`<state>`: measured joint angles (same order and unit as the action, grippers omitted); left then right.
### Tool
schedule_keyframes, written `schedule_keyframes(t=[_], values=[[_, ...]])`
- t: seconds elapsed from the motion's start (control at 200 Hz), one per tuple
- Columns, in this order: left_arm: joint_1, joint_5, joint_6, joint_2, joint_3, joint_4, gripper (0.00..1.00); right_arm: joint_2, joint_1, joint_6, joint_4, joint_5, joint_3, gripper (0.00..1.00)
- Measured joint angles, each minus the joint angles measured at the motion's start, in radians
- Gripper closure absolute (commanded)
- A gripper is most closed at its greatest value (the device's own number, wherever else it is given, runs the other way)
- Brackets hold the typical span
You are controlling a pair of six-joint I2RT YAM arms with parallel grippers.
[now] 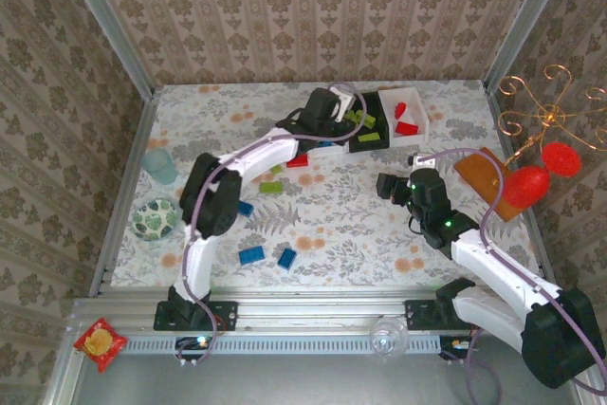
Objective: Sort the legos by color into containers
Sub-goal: Place the lego in the container, then pick up the lego from the center of the table.
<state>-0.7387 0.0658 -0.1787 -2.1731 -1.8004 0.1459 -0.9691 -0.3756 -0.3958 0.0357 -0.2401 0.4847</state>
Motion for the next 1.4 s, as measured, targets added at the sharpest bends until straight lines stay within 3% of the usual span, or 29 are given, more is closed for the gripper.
schedule_keyframes(t=[0.185, 0.365, 0.42, 0.58, 0.705, 0.91, 1.06, 1.21, 1.4], values=[[-0.008, 0.014, 0.039, -0.213, -0.298, 0.107, 0.65, -0.018, 0.001, 0.000, 0.001, 0.000, 0.000, 0.12], [-0.006, 0.025, 0.066, -0.376, -0.569, 0.219, 0.49, -0.022, 0.001, 0.000, 0.003, 0.000, 0.000, 0.12], [-0.003, 0.032, 0.068, -0.396, -0.612, 0.245, 0.44, -0.024, 0.001, 0.000, 0.003, 0.000, 0.000, 0.12], [0.005, 0.051, 0.071, -0.378, -0.619, 0.276, 0.41, -0.026, 0.001, 0.001, 0.003, 0.002, 0.000, 0.12], [0.017, 0.058, 0.071, -0.234, -0.409, 0.269, 0.39, -0.028, 0.000, 0.008, 0.012, 0.033, 0.000, 0.13], [0.068, 0.035, 0.063, 0.293, 0.272, 0.127, 0.31, -0.117, -0.078, 0.046, 0.037, 0.077, 0.016, 0.13], [0.148, -0.002, 0.036, 0.579, 0.572, 0.100, 0.27, -0.168, -0.103, 0.055, 0.042, 0.095, 0.037, 0.13], [0.177, -0.034, -0.004, 0.634, 0.712, 0.138, 0.13, -0.183, -0.106, 0.056, 0.054, 0.097, 0.046, 0.13], [0.177, -0.066, -0.031, 0.572, 0.771, 0.183, 0.08, -0.199, -0.106, 0.056, 0.063, 0.098, 0.051, 0.13]])
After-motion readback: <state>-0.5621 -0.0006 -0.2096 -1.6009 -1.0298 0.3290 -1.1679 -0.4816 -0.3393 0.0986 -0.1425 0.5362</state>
